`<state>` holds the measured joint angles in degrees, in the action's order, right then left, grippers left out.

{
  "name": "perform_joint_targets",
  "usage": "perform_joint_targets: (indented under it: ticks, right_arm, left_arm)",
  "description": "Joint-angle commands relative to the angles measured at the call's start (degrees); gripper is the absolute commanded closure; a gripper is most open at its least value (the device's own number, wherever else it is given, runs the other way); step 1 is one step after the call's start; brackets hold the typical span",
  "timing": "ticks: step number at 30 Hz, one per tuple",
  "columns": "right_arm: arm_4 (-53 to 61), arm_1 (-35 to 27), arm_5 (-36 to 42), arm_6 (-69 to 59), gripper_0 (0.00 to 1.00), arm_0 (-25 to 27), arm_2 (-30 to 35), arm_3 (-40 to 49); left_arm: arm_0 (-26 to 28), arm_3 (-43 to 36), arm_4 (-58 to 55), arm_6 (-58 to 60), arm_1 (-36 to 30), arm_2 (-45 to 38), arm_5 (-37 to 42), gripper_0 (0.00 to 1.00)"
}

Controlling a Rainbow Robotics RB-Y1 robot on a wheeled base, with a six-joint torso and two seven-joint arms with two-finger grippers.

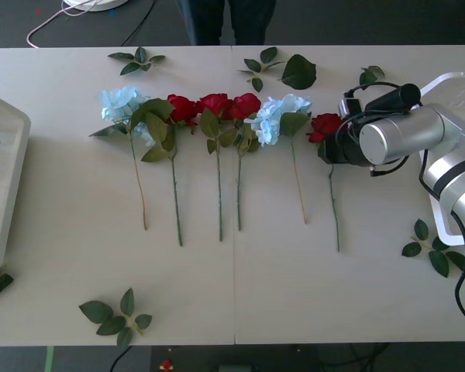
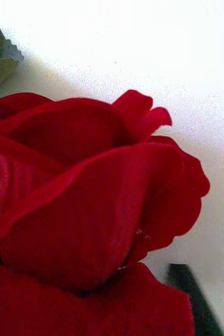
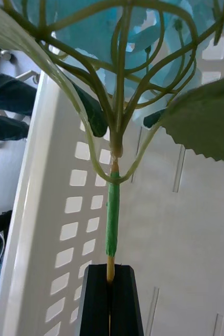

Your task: Place the red flowers into the right box and the blue flowers into the left box. If a person shows an open palm, hand one flower to the person first, then continue sorting.

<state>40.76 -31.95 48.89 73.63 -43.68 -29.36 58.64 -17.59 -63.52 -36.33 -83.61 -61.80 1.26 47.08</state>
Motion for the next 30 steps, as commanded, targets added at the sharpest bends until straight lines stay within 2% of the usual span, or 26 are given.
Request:
perform_joint_targets:
  ticks: [1,2,3,4,5,6,7,21,25,27,28,29,30]
  right_arm:
    - [-0.4,1.0,-0.8,-1.1,1.0,-2.4,-0.3,0.2]
    - [-0.4,1.0,-0.8,-1.1,1.0,-2.5,-0.3,0.2]
    - [-0.3,1.0,-0.9,-1.1,1.0,-2.4,-0.3,0.2]
    - [-0.3,1.0,-1.0,-1.1,1.0,-2.5,-0.3,0.2]
    - [-0.3,1.0,-1.0,-1.1,1.0,-2.4,-0.3,0.2]
    - [-0.3,1.0,-1.2,-1.1,1.0,-2.4,-0.3,0.2]
    - [-0.3,1.0,-1.2,-1.1,1.0,-2.4,-0.3,0.2]
    - [-0.4,-0.2,-1.7,-1.1,1.0,-2.4,-0.3,2.0]
    - [-1.3,-2.1,3.3,-1.6,1.0,-2.1,1.6,6.2]
    - [-2.5,-3.0,8.2,-1.7,1.0,-1.2,4.8,10.2]
    - [-2.5,-3.0,8.2,-1.7,1.0,-1.2,4.8,10.2]
    - [-3.2,-4.6,12.5,-1.7,1.0,-0.4,7.4,13.6]
    - [-3.6,-5.4,14.0,-1.6,1.0,0.0,8.4,14.9]
  left_arm:
    - [3.7,-0.4,0.7,0.1,0.1,0.3,-4.7,1.0]
    - [3.8,-0.4,0.7,0.0,0.1,0.6,-5.2,0.99]
    - [4.0,-0.4,0.7,-0.1,0.1,0.9,-5.9,0.84]
    - [4.1,-0.4,0.7,0.2,0.1,1.4,-6.6,0.59]
    - [4.1,-0.4,0.7,0.1,0.1,1.5,-6.6,0.39]
    - [4.1,-0.4,0.7,-0.3,0.1,1.6,-6.6,0.11]
    - [4.1,-0.4,0.7,-0.4,0.1,1.6,-6.5,0.01]
    - [3.7,-4.9,0.7,-1.6,-0.2,0.8,-4.9,0.0]
    - [0.9,-8.9,0.9,-2.0,-0.3,-1.4,2.9,0.0]
    - [-0.8,-12.6,0.7,-2.1,-0.3,-3.3,9.9,0.0]
    - [-0.8,-12.6,0.7,-2.1,-0.3,-3.3,9.9,0.0]
    - [-1.3,-16.7,0.2,-1.8,-0.3,-4.9,15.4,0.0]
    - [-1.3,-18.7,-0.3,-1.6,-0.3,-5.4,17.3,0.0]
